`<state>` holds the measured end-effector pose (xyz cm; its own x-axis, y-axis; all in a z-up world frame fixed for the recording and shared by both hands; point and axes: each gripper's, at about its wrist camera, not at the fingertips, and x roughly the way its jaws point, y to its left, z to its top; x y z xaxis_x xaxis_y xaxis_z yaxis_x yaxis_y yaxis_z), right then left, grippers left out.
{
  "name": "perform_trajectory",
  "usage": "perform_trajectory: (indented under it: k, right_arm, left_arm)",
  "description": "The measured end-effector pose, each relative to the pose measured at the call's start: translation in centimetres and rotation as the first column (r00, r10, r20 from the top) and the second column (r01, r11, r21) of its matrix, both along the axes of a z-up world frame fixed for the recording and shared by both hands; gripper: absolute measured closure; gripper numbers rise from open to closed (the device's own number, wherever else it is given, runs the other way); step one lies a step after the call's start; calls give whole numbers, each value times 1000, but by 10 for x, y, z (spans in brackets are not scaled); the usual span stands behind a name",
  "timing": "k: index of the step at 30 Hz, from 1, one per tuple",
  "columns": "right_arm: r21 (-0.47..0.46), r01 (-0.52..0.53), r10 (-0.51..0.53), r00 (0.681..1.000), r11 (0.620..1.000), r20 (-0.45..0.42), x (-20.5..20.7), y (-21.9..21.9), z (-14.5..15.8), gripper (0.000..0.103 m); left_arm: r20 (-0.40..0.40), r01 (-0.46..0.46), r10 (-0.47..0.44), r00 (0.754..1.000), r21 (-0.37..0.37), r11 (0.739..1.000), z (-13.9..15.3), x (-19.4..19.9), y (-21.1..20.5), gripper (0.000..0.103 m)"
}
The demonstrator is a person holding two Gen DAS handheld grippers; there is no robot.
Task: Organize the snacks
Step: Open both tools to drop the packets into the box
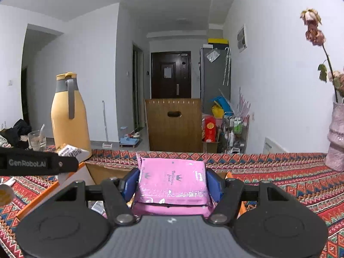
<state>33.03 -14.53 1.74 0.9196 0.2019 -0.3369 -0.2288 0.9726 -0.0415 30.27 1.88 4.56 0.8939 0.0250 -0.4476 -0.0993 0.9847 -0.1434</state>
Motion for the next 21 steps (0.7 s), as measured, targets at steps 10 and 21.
perform_trajectory:
  k: [10, 21]
  right_arm:
    - [-4, 7, -7, 999, 1000, -47, 9, 2, -11, 28]
    - [19, 48, -46, 996, 999, -73, 14, -8, -15, 0]
  left_arm:
    - [9, -18, 18, 1000, 13, 1000, -5, -1, 4, 20]
    - [17, -36, 36, 999, -11, 999, -4, -3, 10, 0]
